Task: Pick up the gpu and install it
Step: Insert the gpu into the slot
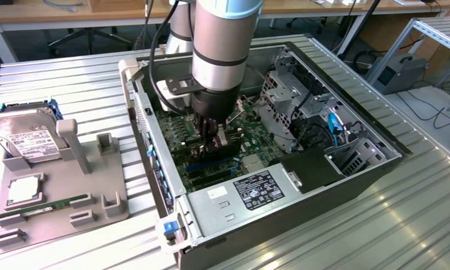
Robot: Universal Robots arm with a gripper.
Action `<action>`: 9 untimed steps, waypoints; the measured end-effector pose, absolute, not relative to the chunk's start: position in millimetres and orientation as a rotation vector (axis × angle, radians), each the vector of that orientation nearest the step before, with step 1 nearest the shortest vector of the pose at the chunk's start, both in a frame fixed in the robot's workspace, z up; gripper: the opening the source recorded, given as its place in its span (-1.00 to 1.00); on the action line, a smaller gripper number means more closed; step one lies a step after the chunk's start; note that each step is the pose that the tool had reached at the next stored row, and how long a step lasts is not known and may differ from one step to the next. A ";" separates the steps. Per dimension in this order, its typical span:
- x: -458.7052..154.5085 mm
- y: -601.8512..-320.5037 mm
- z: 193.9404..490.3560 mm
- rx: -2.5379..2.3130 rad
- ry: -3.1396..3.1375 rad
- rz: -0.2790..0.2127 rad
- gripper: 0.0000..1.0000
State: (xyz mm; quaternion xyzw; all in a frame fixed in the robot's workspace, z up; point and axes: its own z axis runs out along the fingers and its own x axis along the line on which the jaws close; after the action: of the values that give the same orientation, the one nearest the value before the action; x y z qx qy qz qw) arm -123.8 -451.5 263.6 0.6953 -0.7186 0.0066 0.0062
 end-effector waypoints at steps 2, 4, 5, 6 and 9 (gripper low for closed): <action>-123.8 -451.5 263.6 2.176 -2.249 0.021 -0.47; -123.9 -451.5 263.6 2.176 -2.249 0.021 -0.47; -123.9 -451.5 263.7 2.175 -2.249 0.021 -0.47; -123.9 -451.5 264.0 2.175 -2.248 0.022 -0.47; -123.9 -451.5 265.4 2.175 -2.249 0.022 -0.47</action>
State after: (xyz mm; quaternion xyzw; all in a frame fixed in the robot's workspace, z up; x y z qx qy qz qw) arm -123.9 -451.5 265.4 0.6953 -0.7187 0.0070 0.0064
